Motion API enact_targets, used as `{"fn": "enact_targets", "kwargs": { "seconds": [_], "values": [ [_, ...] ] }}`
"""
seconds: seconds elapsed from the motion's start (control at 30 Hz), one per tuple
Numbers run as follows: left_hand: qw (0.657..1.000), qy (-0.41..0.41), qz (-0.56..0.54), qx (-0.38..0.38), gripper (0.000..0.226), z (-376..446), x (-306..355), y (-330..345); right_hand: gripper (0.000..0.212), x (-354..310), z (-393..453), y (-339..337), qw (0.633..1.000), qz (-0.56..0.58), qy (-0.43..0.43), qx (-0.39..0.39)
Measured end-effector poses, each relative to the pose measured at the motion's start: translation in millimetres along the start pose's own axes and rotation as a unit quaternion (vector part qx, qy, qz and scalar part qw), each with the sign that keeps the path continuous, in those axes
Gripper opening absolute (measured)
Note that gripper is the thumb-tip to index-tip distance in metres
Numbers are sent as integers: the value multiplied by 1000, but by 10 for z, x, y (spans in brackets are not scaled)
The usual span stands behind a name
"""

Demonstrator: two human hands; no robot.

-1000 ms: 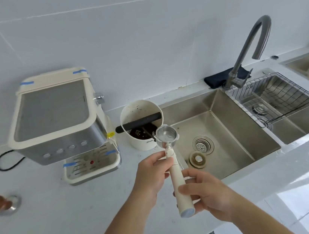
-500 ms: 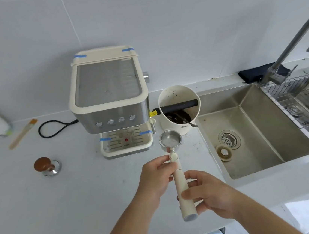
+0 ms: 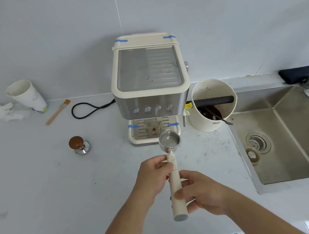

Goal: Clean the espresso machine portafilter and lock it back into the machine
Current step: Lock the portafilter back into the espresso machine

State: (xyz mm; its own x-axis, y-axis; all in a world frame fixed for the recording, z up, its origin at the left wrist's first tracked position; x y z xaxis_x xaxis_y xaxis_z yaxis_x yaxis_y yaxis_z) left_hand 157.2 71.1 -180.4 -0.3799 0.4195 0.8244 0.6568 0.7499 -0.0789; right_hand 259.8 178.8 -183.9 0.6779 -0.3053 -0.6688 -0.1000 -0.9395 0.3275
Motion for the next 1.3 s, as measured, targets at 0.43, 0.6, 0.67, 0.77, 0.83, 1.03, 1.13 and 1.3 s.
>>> {"fn": "enact_targets", "kwargs": {
  "seconds": [0.43, 0.6, 0.67, 0.77, 0.83, 1.03, 1.13, 1.3],
  "values": [
    [971, 140, 182, 71, 21, -141, 557, -774, 51, -174, 306, 104, 1000, -7, 7, 1],
    [904, 308, 257, 149, 15, -324, 1209, -943, 42, -281, 404, 98, 1000, -17, 5, -1],
    [869, 371, 279, 168, 15, -341, 1448, -975, 36, -326, 431, 94, 1000, -19, 1, 3],
    [825, 421, 335, 174, 18, -247, 1710, -996, 35, -402, 466, 87, 1000, -17, -5, 8],
    [802, 437, 375, 160, 22, -135, 1839, -991, 38, -448, 495, 76, 1000, -15, -8, 9],
    [780, 400, 474, 77, 36, 208, 2087, -869, 34, -583, 590, 37, 1000, -7, -26, 16],
    [778, 388, 491, 49, 36, 332, 2153, -790, 34, -631, 633, 18, 999, 5, -32, 15],
    [780, 383, 493, 36, 42, 496, 2199, -704, 33, -706, 713, -25, 999, 23, -38, 13]
  ]
}}
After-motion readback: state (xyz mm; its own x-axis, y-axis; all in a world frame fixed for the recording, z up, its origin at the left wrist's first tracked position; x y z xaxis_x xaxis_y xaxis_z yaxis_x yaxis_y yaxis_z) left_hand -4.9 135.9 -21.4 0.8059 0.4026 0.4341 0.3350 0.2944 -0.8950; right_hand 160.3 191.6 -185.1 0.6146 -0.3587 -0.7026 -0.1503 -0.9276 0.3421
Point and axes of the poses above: each hand's wrist, its own z-axis towards the middle knuckle, its own y-axis out of the palm, x = y × z, the point moved 3 cm from there along z, towards the middle knuckle, and after that the axes turned 5 degrees about -x, right-handed, at the moved point
